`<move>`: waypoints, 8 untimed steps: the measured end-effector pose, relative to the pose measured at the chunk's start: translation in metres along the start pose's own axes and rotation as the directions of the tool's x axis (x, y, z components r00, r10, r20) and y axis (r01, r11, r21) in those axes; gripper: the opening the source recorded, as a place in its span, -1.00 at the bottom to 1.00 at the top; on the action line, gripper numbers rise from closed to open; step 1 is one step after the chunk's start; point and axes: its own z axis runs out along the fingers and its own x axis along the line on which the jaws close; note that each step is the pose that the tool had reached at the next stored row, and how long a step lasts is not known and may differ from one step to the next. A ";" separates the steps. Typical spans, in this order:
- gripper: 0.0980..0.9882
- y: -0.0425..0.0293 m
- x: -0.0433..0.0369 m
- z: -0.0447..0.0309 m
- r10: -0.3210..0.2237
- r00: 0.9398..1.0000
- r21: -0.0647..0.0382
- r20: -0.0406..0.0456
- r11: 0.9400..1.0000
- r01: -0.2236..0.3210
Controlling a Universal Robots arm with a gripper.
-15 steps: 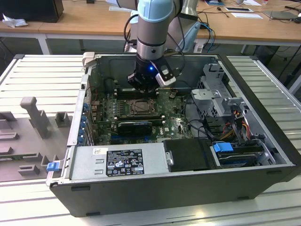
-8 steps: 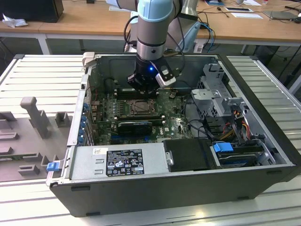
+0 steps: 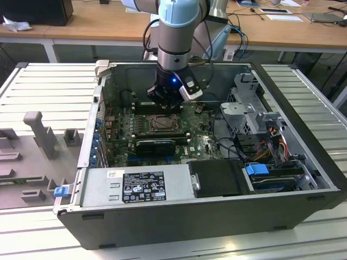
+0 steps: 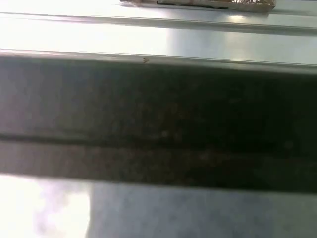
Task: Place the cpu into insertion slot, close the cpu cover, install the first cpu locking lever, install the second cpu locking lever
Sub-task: 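Install the first cpu locking lever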
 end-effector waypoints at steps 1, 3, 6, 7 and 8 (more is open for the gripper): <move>-0.98 0.0002 0.0000 -0.0012 0.000 1.000 -0.001 0.000 1.000 0.000; -0.98 0.0007 0.0001 -0.0073 0.000 1.000 0.000 0.000 1.000 0.000; -0.98 0.0017 0.0001 -0.0213 0.000 1.000 0.000 0.000 1.000 0.000; -0.98 0.0006 0.0002 -0.0215 0.000 1.000 0.000 0.000 1.000 0.000; -0.98 -0.0002 0.0003 -0.0216 0.000 1.000 0.000 0.000 1.000 0.000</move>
